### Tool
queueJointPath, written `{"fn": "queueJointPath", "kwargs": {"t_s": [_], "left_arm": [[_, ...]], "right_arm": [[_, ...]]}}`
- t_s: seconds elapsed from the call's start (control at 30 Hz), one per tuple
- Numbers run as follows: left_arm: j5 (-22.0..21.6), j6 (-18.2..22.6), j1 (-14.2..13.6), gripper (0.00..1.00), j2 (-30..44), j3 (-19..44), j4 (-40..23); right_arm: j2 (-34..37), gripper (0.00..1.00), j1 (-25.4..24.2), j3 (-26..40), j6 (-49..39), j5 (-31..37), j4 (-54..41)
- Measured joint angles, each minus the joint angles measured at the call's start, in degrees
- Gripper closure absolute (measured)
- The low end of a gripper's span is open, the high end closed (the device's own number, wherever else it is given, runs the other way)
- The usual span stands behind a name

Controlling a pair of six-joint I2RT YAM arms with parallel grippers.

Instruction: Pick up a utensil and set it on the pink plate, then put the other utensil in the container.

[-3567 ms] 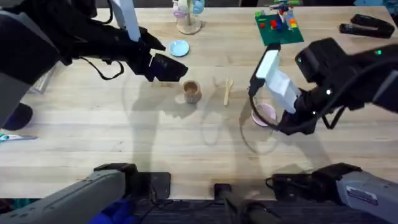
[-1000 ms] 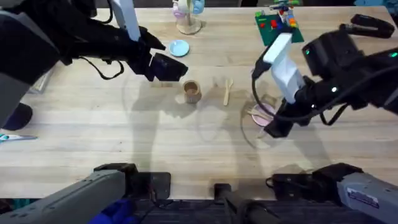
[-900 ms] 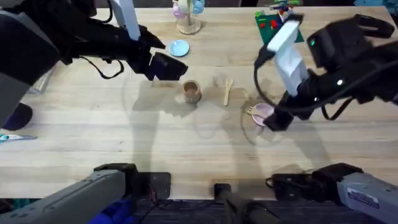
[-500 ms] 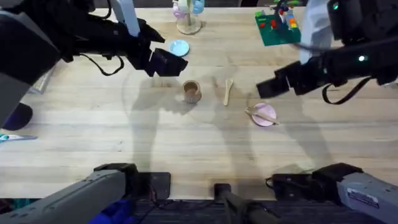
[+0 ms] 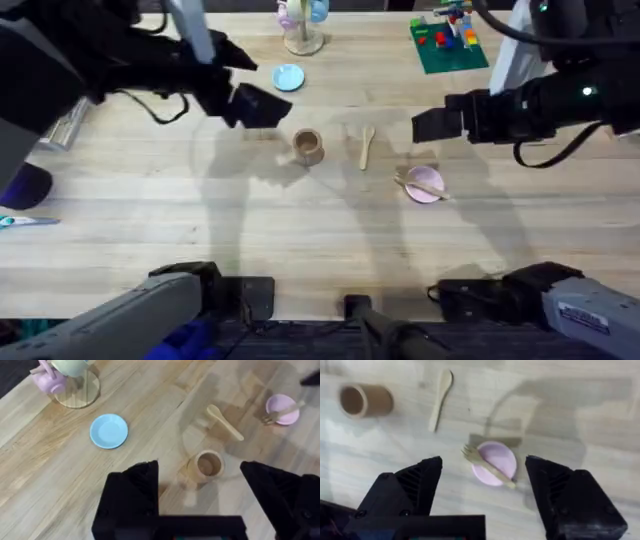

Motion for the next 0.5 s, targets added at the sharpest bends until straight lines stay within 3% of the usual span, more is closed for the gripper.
{"fn": "queueJointPath", "kwargs": {"t_s": [0.23,0.5], "left_arm": [[9.7,14.9,13.8,0.010,0.0,0.0,-8.2],[11.8,29.3,22.0,0.010,0.8,0.0,-13.5]], "right_arm": [[1.1,0.005,0.5,0.2,1.3,-0.8,3.7],[8.0,0.005,6.9,5.2,4.8,-0.2,3.6]]}}
